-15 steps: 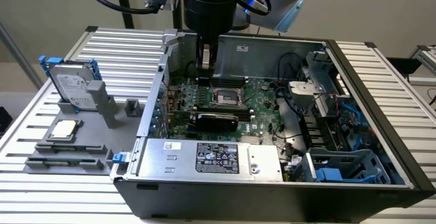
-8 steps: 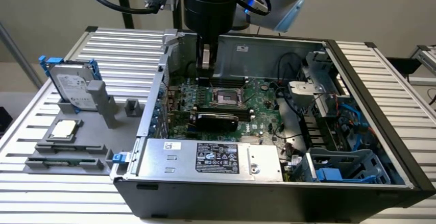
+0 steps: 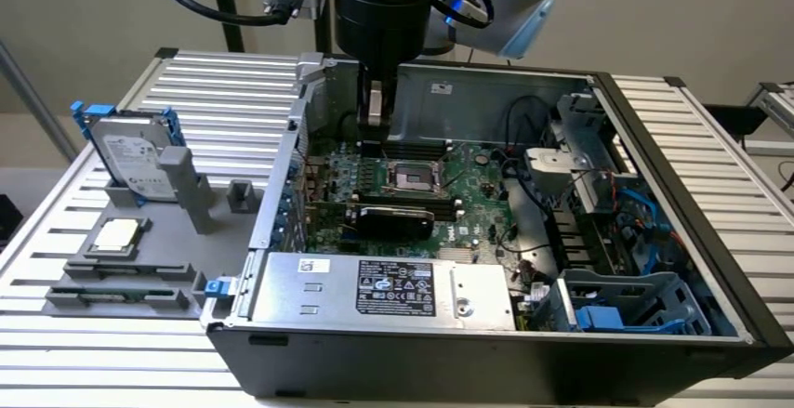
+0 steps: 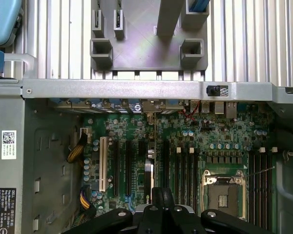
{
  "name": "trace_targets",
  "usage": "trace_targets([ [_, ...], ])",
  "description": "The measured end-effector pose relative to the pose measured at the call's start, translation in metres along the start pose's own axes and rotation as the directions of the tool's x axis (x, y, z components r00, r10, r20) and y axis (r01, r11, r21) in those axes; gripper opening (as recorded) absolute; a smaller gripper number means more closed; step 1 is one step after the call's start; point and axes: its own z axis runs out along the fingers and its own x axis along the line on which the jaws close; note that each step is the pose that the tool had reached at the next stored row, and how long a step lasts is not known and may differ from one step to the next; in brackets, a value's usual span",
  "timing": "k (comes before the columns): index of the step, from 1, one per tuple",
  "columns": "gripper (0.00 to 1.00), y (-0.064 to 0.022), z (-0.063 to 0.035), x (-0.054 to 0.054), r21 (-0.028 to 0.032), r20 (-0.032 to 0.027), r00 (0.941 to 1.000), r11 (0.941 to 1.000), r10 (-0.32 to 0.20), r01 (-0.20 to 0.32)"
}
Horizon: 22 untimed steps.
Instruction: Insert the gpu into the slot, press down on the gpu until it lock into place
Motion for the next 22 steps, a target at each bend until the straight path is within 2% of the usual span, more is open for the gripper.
trace_targets([
  [22,0.11,0.0000,0.0000,0.0000,-0.0001,0.0000,1.0000,1.0000,0.000,0.000],
])
